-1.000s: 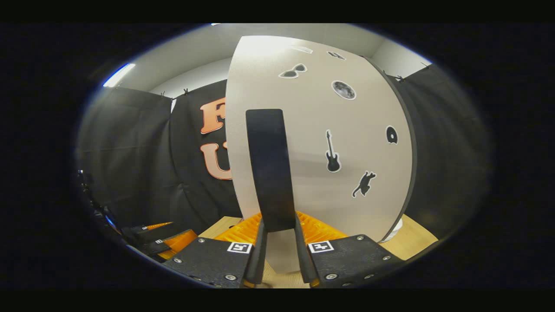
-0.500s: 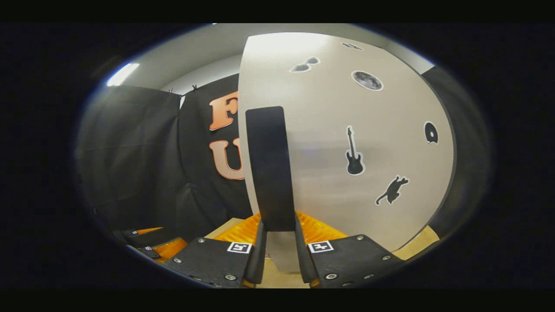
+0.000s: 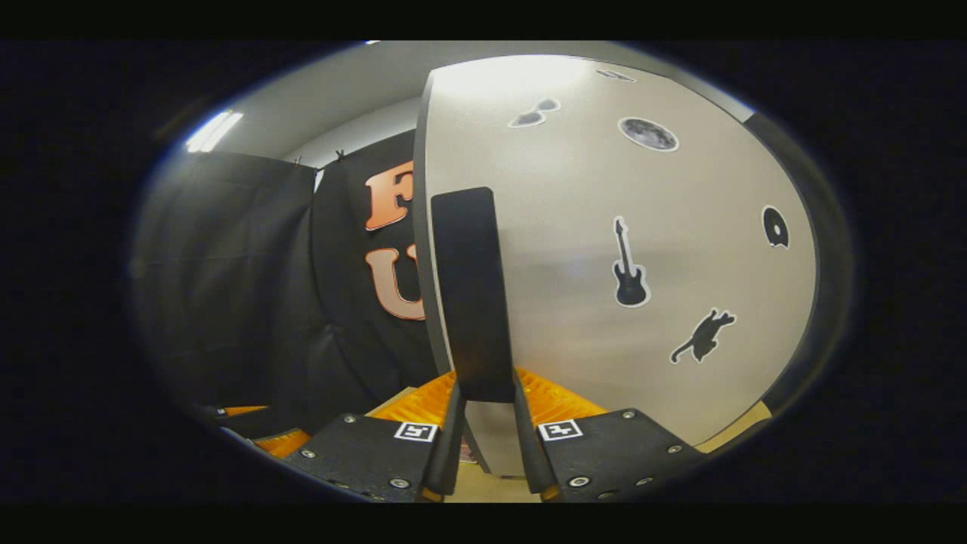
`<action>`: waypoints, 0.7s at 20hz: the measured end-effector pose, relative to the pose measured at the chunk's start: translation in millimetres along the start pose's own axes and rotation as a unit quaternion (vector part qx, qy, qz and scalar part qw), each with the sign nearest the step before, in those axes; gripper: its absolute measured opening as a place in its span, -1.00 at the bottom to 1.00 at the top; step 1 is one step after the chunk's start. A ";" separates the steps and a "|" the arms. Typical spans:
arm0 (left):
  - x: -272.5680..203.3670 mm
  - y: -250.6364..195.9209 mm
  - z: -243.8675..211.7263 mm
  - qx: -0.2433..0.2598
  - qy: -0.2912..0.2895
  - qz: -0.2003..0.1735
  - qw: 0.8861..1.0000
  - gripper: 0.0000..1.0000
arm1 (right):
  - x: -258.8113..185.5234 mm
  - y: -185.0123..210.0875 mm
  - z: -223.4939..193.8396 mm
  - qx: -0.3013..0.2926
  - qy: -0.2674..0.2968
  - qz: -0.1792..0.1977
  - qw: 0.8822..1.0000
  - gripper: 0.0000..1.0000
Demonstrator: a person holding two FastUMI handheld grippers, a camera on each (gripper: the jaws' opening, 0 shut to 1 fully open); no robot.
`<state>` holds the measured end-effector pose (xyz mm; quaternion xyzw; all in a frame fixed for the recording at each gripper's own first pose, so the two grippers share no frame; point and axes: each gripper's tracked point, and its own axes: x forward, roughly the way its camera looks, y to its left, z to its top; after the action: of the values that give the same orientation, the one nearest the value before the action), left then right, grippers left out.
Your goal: Open the cabinet door with the right hand, grasp the bottle in the cabinet with the left hand and place it on the coaster, then close the cabinet door with the right hand.
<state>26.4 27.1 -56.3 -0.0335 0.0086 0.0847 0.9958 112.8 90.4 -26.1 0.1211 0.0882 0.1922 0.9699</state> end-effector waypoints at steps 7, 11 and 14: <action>6.8 1.6 -1.7 -0.005 0.001 -0.020 1.000 0.87 | 10.3 -6.3 8.4 -0.025 -0.014 -0.024 0.999 -0.23; 10.9 4.0 0.0 -0.008 0.000 -0.039 0.999 0.87 | 0.7 -13.3 6.9 -0.052 -0.015 -0.049 0.997 0.17; 12.8 0.8 -0.4 -0.008 0.000 -0.057 0.998 0.87 | -12.5 -23.1 12.7 -0.068 -0.030 -0.078 0.994 0.50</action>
<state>38.8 30.0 -57.1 -0.0417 0.0063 0.0278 0.9987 112.3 62.2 -18.7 0.0529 0.0552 0.1177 0.9901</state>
